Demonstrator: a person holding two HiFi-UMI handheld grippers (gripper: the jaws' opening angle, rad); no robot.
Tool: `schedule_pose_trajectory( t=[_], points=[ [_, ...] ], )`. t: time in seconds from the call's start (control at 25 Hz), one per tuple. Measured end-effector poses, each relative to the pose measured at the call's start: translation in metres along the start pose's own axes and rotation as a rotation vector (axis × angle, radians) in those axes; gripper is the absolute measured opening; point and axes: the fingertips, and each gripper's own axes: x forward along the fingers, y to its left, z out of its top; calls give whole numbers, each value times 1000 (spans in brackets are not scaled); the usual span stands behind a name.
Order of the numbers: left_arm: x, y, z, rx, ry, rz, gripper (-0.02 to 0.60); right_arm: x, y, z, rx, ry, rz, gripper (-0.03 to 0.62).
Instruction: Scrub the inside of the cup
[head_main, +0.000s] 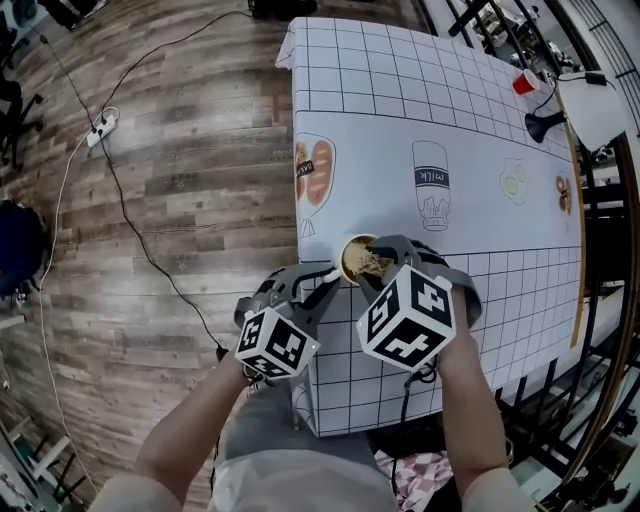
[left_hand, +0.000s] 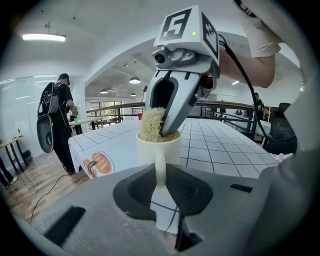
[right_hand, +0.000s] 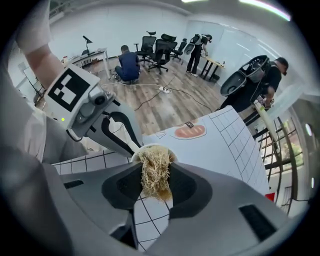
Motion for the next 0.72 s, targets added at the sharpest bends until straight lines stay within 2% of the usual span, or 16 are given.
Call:
schedule_pose_trajectory(
  t=[0.16,0.28,0.36,0.44,0.56,0.72],
  points=[
    [2,0,-4,21,22,-3,63,20,0,-6,44,-1,44,130],
    [2,1,-11,4,41,-5,61,23,2,-5,94,-11,102,127],
    [1,1,-12,-15,44,-6,61,18,5,-2,146,-53,165,126],
    [0,-1,-13,-15,44,-3,61,5,5,1,196,-108,192,127],
    [-1,1,-12,-12,43,2,61,-20,-3,5,222,-154,140,127],
    [-1,6,-9,-15,32,16,61,-28,-15,7,112,-101,18,127]
  ],
)
